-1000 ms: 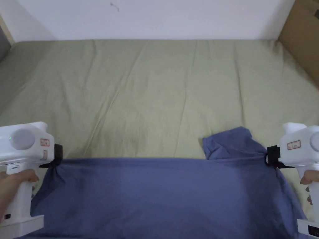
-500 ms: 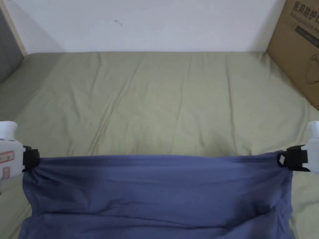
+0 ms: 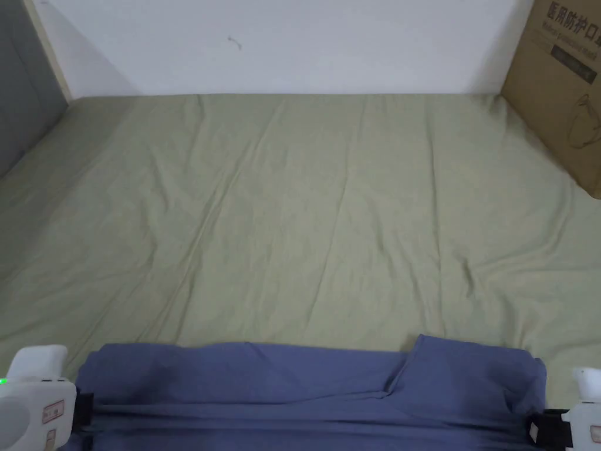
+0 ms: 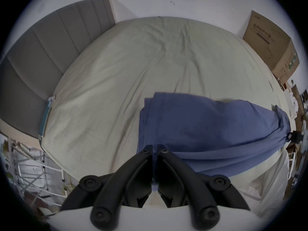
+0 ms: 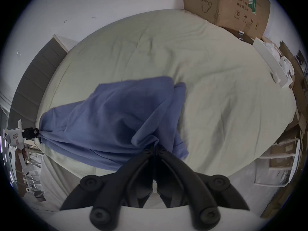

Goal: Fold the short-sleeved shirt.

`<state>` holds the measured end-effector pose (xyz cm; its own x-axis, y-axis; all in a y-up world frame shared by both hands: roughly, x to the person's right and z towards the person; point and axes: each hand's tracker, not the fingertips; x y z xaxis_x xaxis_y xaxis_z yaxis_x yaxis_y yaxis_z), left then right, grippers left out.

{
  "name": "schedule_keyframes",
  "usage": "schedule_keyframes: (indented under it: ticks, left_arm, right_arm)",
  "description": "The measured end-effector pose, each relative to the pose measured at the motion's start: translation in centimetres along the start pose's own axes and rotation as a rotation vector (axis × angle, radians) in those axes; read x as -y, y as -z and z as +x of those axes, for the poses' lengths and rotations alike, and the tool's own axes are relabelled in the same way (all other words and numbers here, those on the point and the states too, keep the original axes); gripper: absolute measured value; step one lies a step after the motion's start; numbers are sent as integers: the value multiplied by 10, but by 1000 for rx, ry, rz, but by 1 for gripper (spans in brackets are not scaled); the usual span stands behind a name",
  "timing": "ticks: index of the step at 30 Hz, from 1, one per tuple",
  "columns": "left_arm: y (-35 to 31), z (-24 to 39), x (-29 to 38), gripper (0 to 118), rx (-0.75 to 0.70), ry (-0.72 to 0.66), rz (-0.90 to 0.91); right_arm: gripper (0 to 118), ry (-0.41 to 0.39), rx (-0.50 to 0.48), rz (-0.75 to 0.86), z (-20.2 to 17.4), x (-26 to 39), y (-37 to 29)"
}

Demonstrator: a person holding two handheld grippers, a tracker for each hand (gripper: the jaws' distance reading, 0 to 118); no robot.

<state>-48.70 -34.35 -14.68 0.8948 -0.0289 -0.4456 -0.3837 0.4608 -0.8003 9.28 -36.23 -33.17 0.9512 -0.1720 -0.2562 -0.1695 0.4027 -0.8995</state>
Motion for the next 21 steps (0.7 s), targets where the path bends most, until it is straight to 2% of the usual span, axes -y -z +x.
schedule_keyframes:
  ticks: [1,2,3,4,5,6,7,9,11,12,13,15,16,17,21]
  left_arm:
    - [0,-2,0,8,8,-17,6]
    - [-3,-4,-1,21,5,-29,12]
    - [-7,-5,-4,40,-5,-38,18]
    - [-11,-7,-7,71,-13,-38,18]
    - [-15,-10,-9,92,-11,-43,24]
    - [-23,-13,-11,103,-4,-53,43]
    - [-33,-15,-12,104,17,-75,84]
    - [-49,-20,-12,103,59,-120,115]
    - [-63,-24,-8,101,136,-182,143]
    - [-69,-27,-3,96,182,-209,150]
    - [-73,-29,1,79,225,-236,155]
    - [-77,-30,12,32,278,-269,165]
    - [-76,-30,19,3,282,-279,162]
    - [-73,-31,24,0,271,-271,157]
    - [-65,-37,42,0,247,-268,120]
  right_arm:
    - [4,-11,4,20,-1,2,-1]
    - [13,-21,19,40,-3,2,-4]
    - [31,-25,37,55,-4,1,-8]
    - [61,-27,55,66,-7,0,-15]
    - [73,-33,65,79,-8,-1,-20]
    - [74,-48,69,101,-10,-3,-26]
    - [73,-60,79,120,-14,-5,-33]
    - [73,-74,67,174,-24,-8,-48]
    - [69,-72,-8,230,-37,-9,-59]
    - [64,-74,-35,244,-48,-8,-66]
    - [46,-89,-57,259,-58,-7,-68]
    - [12,-104,-57,299,-80,-2,-67]
    - [8,-111,-50,302,-94,2,-64]
    - [3,-128,-69,307,-102,4,-60]
    - [2,-200,-129,252,-134,15,-47]
